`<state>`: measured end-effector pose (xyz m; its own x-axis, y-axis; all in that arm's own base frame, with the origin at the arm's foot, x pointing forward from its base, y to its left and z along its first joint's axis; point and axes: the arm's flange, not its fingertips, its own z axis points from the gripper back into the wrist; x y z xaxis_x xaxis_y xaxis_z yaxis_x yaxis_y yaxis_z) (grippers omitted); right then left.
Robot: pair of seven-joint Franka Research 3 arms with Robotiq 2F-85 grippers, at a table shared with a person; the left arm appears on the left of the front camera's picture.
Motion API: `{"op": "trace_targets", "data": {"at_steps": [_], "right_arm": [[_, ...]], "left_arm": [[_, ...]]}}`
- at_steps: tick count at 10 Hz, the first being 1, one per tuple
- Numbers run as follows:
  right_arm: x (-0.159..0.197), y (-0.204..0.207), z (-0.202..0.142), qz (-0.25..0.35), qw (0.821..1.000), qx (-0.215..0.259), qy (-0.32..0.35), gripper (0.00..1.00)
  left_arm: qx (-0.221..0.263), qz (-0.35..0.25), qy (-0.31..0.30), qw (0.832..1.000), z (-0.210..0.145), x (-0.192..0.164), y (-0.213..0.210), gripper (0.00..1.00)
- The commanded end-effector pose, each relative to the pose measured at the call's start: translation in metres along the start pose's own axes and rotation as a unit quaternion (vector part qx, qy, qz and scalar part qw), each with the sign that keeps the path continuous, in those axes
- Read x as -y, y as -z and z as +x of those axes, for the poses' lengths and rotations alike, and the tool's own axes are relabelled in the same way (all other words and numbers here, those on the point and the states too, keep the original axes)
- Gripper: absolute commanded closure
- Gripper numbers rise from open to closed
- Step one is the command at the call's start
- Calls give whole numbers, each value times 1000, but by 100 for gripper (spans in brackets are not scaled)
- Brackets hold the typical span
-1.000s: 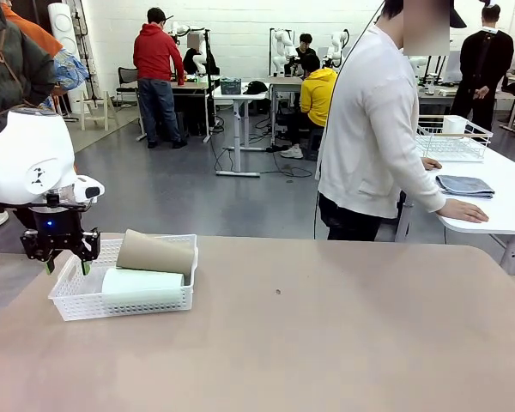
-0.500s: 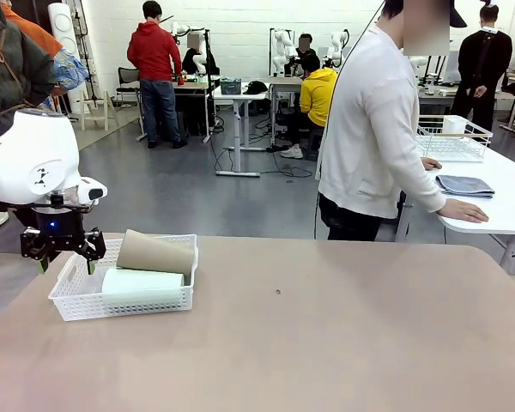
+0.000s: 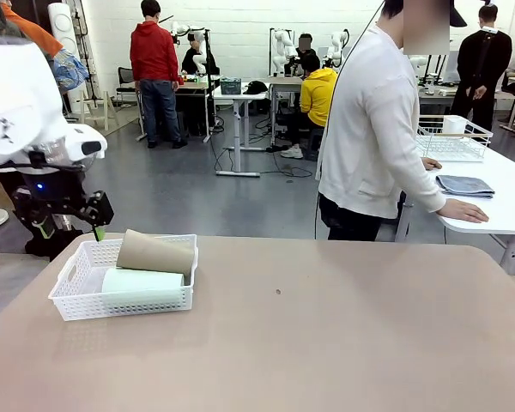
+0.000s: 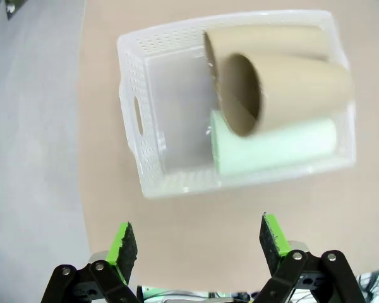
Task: Clean and organize the cups into the basket.
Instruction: Move the Organizing basket back to the left side of the table.
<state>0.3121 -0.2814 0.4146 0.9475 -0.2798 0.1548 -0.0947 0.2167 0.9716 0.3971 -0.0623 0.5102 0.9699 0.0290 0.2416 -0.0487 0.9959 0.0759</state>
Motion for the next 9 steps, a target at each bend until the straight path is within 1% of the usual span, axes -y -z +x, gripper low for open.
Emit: {"op": "trace_targets", "data": {"at_steps": [1, 2, 3, 4, 9], "right_arm": [[0, 0, 0, -5, 1000, 2, -2, 0], [0, 0, 0, -5, 1000, 2, -2, 0], [0, 0, 0, -5, 1000, 2, -2, 0], [0, 0, 0, -5, 1000, 2, -2, 0], [0, 0, 0, -5, 1000, 2, -2, 0]], "left_arm": [[6, 4, 11, 1000, -31, 3, -14, 0], [0, 5, 7, 1000, -33, 4, -13, 0], [-4, 8, -13, 1000, -32, 9, -7, 0], [12, 8, 13, 1000, -32, 8, -29, 0], [12, 8, 13, 1000, -32, 8, -29, 0]]}}
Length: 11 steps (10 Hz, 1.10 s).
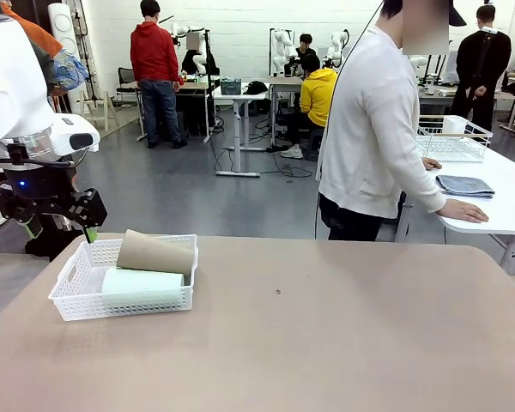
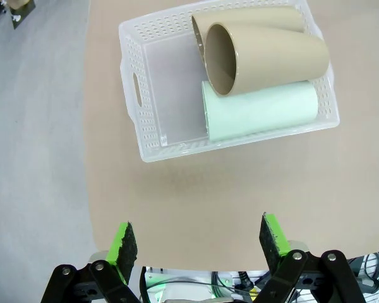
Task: Clean and organize the cups into the basket.
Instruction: Move the Organizing basket back to the left side of the table.
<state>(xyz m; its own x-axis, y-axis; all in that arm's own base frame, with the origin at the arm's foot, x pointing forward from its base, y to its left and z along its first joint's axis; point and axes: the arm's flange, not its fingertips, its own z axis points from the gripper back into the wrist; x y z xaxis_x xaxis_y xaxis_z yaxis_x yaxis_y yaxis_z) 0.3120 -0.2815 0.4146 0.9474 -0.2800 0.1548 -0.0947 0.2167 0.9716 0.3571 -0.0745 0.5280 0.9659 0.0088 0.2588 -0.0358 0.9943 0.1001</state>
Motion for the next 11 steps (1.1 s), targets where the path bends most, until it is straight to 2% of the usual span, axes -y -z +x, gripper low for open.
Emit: {"op": "trace_targets", "data": {"at_steps": [1, 7, 8, 9, 11], "right_arm": [[0, 0, 0, -5, 1000, 2, -2, 0], [0, 0, 0, -5, 1000, 2, -2, 0], [0, 0, 0, -5, 1000, 2, -2, 0], [0, 0, 0, -5, 1000, 2, -2, 0], [0, 0, 0, -5, 1000, 2, -2, 0]], "left_arm": [[2, -2, 4, 1000, 2, 0, -1, 0], [0, 0, 0, 1000, 0, 0, 0, 0], [-74, -123, 3, 990, 20, -45, -10, 0], [-120, -235, 5, 965, 23, -87, -6, 0], [-138, -397, 15, 907, 42, -168, 16, 0]]}}
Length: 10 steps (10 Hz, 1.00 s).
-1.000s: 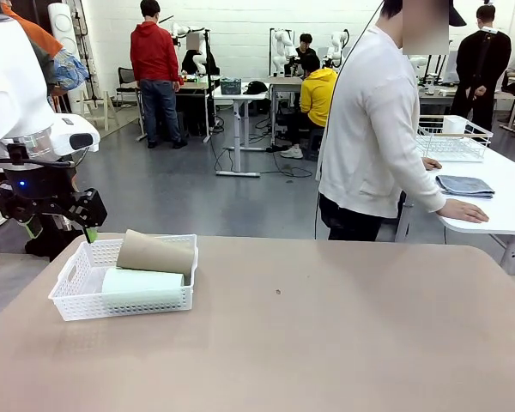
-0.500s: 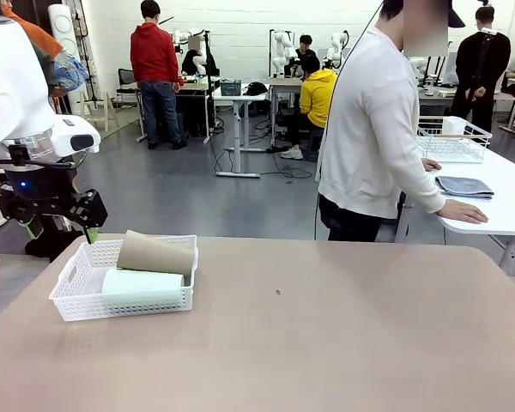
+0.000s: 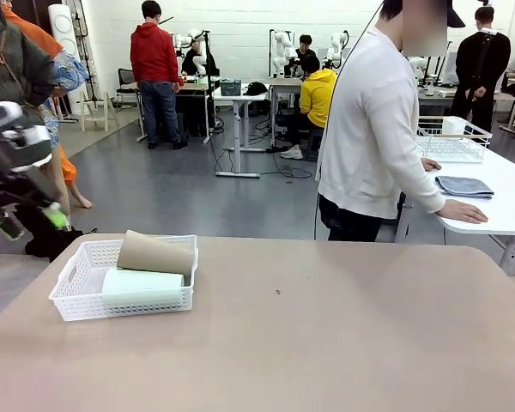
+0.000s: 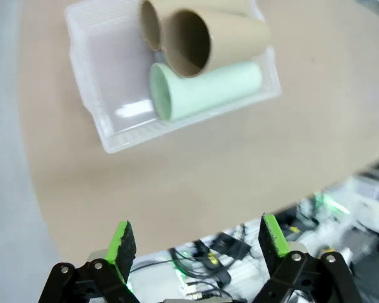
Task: Clean and organize the cups into the basket.
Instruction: Move the Organizing basket back to the left side of the table.
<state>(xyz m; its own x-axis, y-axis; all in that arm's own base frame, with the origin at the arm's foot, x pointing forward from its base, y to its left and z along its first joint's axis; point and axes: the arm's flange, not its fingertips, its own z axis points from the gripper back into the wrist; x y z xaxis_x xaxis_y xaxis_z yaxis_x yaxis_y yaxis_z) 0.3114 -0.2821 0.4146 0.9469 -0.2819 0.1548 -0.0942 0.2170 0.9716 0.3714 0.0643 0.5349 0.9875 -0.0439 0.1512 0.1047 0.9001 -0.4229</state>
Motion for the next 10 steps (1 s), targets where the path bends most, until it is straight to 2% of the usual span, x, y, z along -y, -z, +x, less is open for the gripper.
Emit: {"op": "trace_targets", "data": {"at_steps": [1, 2, 3, 4, 6, 7, 10], "right_arm": [[-1, 1, 0, -5, 1000, 1, -2, 0], [-1, 1, 0, -5, 1000, 1, -2, 0], [-1, 1, 0, -5, 1000, 1, -2, 0], [-1, 1, 0, -5, 1000, 1, -2, 0], [-1, 1, 0, -5, 1000, 1, -2, 0], [-1, 1, 0, -5, 1000, 1, -2, 0], [-1, 1, 0, -5, 1000, 1, -2, 0]], "left_arm": [[-65, -203, 0, 977, 19, -59, -22, 0], [-24, -256, -13, 966, 1, -93, -19, 0], [7, -292, -56, 955, 2, -122, -22, 0], [23, -327, -85, 941, 6, -150, -26, 0], [50, -390, -117, 912, -18, -199, -26, 0], [62, -406, -124, 904, -23, -211, -33, 0], [90, -406, -119, 902, -33, -215, -52, 0]]}}
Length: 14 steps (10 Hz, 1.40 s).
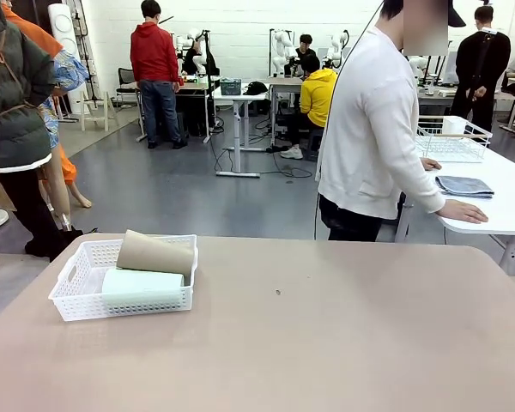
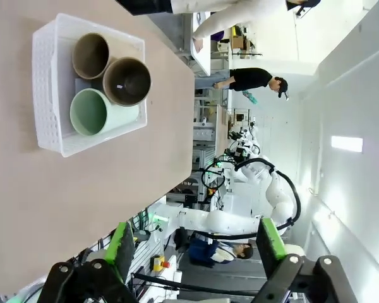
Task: Clean and organize the cups into the basket.
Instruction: Move the Organizing basket back to the left side of the table.
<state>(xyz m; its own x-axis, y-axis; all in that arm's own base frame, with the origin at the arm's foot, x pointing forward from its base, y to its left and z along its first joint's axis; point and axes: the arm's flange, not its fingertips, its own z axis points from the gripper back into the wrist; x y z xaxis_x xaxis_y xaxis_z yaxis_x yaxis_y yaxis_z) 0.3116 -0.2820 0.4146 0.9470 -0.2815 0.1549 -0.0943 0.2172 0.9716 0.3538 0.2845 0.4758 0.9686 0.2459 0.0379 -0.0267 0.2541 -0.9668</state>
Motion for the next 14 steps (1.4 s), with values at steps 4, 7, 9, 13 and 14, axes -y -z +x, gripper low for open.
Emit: {"op": "trace_targets", "data": {"at_steps": [4, 7, 9, 13, 14], "right_arm": [[0, 1, 0, -5, 1000, 1, -2, 0], [0, 1, 0, -5, 1000, 1, -2, 0], [0, 1, 0, -5, 1000, 1, -2, 0], [0, 1, 0, -5, 1000, 1, -2, 0], [0, 1, 0, -5, 1000, 1, -2, 0]], "left_arm": [[5, 6, 19, 1000, 0, 17, -3, 0], [5, 6, 19, 1000, 0, 17, -3, 0], [5, 6, 19, 1000, 0, 17, -3, 0], [5, 6, 19, 1000, 0, 17, -3, 0], [5, 6, 19, 1000, 0, 17, -3, 0]]}}
